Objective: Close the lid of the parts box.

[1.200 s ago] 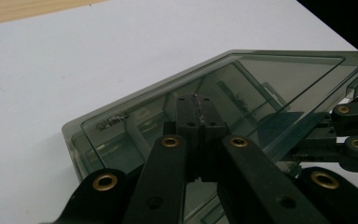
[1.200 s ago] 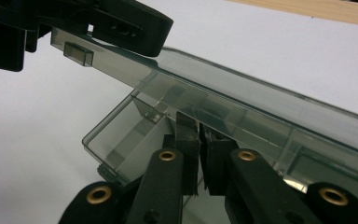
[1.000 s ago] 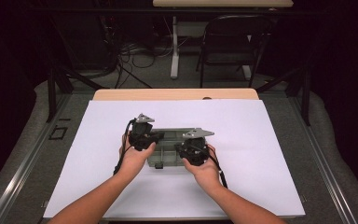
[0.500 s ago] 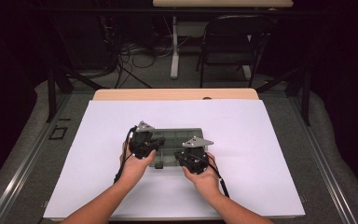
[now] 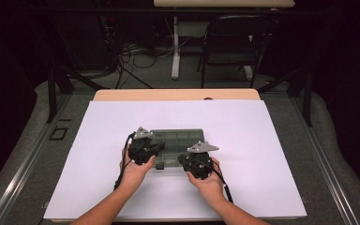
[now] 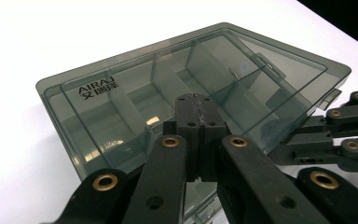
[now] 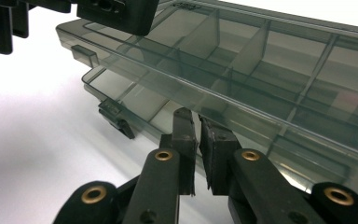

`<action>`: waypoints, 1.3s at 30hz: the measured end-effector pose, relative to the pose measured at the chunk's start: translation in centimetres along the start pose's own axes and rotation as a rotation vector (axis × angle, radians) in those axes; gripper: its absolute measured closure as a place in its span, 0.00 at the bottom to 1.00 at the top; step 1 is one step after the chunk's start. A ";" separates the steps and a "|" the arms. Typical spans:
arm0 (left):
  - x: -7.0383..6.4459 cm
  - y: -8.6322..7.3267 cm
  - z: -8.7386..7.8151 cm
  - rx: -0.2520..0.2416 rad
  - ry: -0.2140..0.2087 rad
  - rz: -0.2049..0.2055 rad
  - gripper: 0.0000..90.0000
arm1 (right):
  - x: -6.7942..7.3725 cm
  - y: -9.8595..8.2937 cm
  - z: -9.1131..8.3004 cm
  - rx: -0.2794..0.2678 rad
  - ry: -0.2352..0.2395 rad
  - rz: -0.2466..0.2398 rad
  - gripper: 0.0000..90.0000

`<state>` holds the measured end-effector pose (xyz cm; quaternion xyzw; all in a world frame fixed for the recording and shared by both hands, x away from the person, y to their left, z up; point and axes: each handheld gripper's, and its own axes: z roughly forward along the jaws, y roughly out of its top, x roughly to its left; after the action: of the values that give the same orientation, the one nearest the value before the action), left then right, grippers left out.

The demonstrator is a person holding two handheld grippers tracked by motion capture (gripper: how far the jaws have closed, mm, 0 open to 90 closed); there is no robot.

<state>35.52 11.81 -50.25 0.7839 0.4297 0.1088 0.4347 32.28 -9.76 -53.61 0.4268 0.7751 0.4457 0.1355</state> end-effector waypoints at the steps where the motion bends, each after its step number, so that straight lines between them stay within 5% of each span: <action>1: 0.0 0.0 0.0 0.000 0.001 0.003 1.00 | 0.1 -0.1 -0.1 -0.003 0.000 0.001 0.93; 27: 0.0 -2.3 0.6 0.018 -0.001 -0.005 1.00 | -0.2 -1.5 -2.4 -0.012 0.005 0.004 0.94; 39: 0.0 -2.7 0.8 0.023 0.001 0.001 1.00 | -1.7 0.0 -2.7 -0.027 -0.060 -0.014 0.94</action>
<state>34.45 12.02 -52.81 0.7890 0.4305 0.1046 0.4256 31.65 -12.65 -52.35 0.4324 0.7677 0.4421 0.1676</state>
